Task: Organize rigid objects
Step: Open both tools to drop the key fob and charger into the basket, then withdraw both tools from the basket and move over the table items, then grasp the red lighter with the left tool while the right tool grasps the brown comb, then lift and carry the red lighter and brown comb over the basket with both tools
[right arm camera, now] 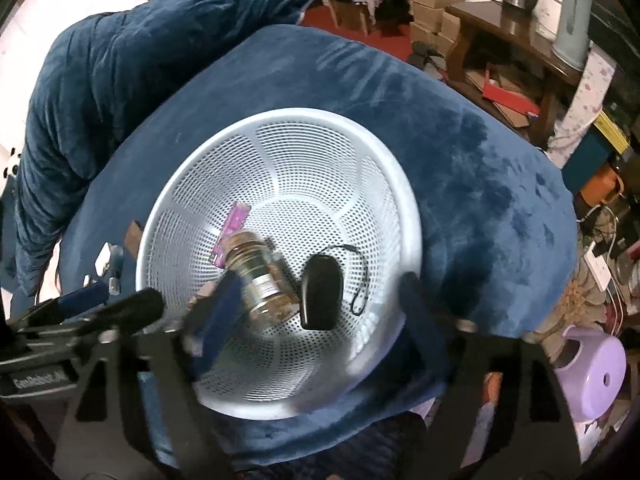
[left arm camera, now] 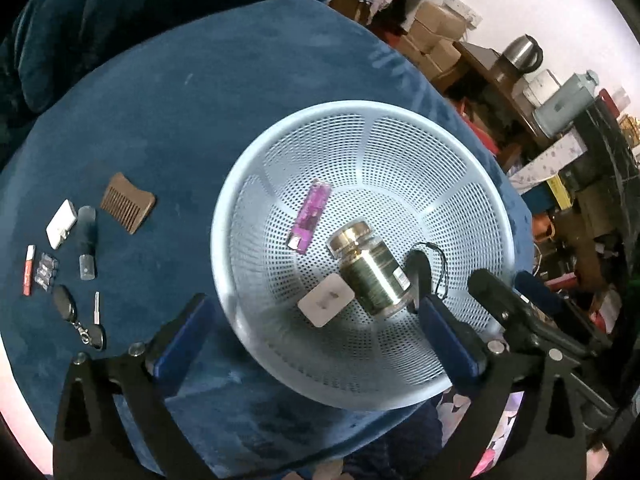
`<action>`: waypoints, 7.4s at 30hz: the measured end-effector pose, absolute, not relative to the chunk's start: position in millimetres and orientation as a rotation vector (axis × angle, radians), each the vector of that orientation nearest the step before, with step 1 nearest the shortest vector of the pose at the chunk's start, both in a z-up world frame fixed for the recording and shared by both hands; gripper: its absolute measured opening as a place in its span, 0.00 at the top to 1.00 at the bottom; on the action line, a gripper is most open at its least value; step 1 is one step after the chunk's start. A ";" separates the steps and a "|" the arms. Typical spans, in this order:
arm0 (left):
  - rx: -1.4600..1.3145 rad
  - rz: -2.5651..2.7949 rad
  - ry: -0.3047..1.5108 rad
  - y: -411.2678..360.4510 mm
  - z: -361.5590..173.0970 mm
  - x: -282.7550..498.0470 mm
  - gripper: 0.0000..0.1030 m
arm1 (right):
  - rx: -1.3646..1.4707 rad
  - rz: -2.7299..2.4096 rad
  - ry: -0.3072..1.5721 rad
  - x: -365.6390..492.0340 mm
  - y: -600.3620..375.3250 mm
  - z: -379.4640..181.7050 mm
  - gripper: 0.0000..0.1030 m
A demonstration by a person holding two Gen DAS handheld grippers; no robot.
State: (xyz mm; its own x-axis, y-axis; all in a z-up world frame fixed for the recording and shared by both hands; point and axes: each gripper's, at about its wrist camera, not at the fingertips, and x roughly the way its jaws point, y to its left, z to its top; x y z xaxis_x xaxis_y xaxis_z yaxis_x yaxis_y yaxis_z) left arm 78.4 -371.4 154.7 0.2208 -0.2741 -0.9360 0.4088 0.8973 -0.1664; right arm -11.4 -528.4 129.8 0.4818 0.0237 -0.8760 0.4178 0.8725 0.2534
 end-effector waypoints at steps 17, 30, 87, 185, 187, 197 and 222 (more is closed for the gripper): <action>0.134 -0.437 1.248 -350.2 157.5 76.4 0.01 | 0.439 -0.300 1.077 -15.1 -522.7 130.7 0.00; 0.147 -0.403 1.267 -333.6 156.4 74.1 0.01 | 0.419 -0.311 1.096 -16.1 -515.3 133.4 0.00; -0.063 -0.255 1.321 -168.7 128.7 106.4 0.01 | 0.187 -0.170 1.150 45.8 -373.6 141.5 0.00; -0.166 0.040 1.386 33.8 21.3 202.9 0.78 | -0.101 0.157 1.309 190.6 -228.9 23.9 0.51; -0.161 0.040 1.385 29.6 23.6 197.9 0.78 | -0.080 0.159 1.303 183.5 -229.1 27.9 0.51; -0.153 0.010 1.365 26.3 44.8 188.0 0.78 | -0.019 0.188 1.281 126.7 -233.3 52.2 0.51; -0.129 -0.055 1.296 -4.6 105.5 71.8 0.78 | 0.116 0.208 1.216 48.4 -235.9 96.8 0.51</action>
State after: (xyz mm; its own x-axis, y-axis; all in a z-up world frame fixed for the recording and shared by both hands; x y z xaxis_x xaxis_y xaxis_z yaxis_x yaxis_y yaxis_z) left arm 71.8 -4.6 105.5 0.2711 -0.1132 -0.9559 -0.0320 0.9914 -0.1265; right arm 48.4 -235.9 96.8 0.3313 0.2210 -0.9173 -0.0968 0.9750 0.1999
